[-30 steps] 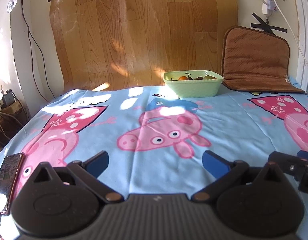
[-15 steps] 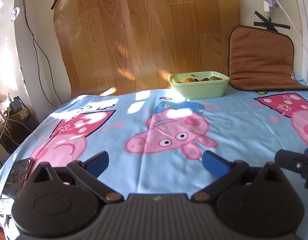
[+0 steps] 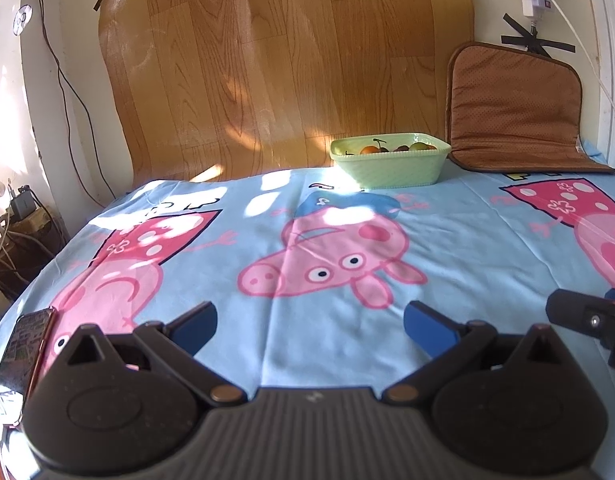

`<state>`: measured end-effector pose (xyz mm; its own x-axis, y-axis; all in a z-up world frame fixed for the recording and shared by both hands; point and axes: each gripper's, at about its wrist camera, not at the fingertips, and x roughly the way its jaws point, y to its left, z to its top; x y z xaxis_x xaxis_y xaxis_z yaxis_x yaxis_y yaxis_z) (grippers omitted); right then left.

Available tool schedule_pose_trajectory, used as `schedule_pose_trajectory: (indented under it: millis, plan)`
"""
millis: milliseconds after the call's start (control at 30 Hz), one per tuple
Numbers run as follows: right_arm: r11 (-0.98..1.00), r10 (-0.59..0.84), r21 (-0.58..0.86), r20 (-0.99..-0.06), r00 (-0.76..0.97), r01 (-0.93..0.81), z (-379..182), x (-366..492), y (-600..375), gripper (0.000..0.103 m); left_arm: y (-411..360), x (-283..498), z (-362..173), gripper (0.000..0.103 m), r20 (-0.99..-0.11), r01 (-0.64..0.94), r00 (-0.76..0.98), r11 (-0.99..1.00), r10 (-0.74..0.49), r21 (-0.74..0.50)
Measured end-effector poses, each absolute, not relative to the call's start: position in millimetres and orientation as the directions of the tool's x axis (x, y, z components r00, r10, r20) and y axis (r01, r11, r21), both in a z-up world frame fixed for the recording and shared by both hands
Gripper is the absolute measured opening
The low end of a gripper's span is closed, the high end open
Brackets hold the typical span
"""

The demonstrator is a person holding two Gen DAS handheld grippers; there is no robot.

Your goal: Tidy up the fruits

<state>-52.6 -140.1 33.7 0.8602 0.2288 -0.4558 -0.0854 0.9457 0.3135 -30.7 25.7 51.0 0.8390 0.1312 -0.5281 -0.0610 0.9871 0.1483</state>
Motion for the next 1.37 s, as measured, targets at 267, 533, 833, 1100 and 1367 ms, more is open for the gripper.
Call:
schedule_pose_trajectory:
  millis: [267,533,833,1100,1367]
  plan:
    - [0.944,0.23,0.319,-0.458,0.859,-0.083,32.6,-52.7,-141.2,0.084,25.0,-28.9,49.7,0.103,-0.531,-0.066,0.836,0.985,0.142,0.159]
    - [0.944,0.23,0.321,-0.46,0.858,-0.081,31.9,-52.8,-141.3,0.084,22.3,-29.2,48.2,0.103,-0.533,-0.056,0.834,0.984,0.14,0.17]
    - [0.943,0.231,0.321,-0.461,0.857,-0.081,31.6,-52.8,-141.4,0.084,21.7,-29.2,47.4,0.103,-0.536,-0.049,0.833,0.985,0.133,0.168]
    - [0.944,0.231,0.321,-0.46,0.857,-0.082,31.8,-52.7,-141.6,0.084,23.2,-29.7,47.8,0.103,-0.535,-0.042,0.836,0.987,0.12,0.155]
    - [0.946,0.226,0.312,-0.457,0.86,-0.082,31.5,-53.1,-140.9,0.084,26.5,-28.0,47.2,0.103,-0.563,-0.003,0.824,0.995,0.058,0.098]
